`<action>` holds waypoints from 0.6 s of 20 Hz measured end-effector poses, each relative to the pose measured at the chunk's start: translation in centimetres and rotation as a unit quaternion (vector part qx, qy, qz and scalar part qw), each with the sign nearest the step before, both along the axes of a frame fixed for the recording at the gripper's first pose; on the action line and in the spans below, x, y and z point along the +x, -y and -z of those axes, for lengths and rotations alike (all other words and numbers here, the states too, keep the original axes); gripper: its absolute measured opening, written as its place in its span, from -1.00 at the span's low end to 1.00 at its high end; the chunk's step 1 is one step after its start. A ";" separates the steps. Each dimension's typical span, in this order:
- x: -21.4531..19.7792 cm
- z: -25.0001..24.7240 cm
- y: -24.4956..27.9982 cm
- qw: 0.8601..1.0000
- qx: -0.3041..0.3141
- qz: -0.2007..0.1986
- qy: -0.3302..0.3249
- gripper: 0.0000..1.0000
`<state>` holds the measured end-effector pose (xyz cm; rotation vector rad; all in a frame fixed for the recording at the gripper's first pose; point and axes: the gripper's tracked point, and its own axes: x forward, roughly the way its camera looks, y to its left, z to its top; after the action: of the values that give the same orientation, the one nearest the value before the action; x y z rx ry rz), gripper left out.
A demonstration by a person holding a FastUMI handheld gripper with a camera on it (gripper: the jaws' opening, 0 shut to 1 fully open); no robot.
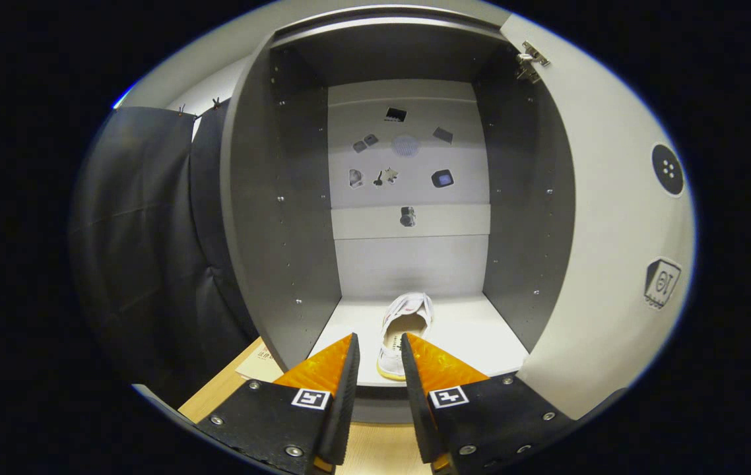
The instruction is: Open the shoe cabinet door, grab the shoes and put them into the shoe cabinet, then close the shoe cabinet door.
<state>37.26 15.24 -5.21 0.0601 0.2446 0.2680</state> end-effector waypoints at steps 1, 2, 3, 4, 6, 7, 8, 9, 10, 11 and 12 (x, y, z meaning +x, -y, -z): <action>-0.9 -0.5 0.2 1.000 0.001 0.003 0.003 -0.18; -2.0 -1.0 0.5 1.000 0.001 0.007 0.006 -0.18; -3.0 -1.6 0.9 1.000 0.001 0.010 0.010 -0.18; -4.0 -2.2 1.3 1.000 -0.002 0.015 0.015 -0.18; -6.2 -3.4 2.2 0.999 -0.006 0.024 0.027 -0.18; -7.6 -4.1 2.7 0.999 -0.003 0.028 0.032 -0.18; -8.9 -4.8 3.4 0.999 0.001 0.033 0.038 -0.19; -10.2 -5.4 4.3 0.998 0.003 0.040 0.044 -0.18; -11.4 -5.9 5.3 0.997 0.002 0.050 0.051 -0.18; -12.8 -6.2 6.5 0.996 -0.005 0.067 0.054 -0.17; -14.3 -6.7 8.1 0.995 -0.014 0.083 0.062 -0.16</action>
<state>22.99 7.14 1.51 0.0352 0.1198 0.1020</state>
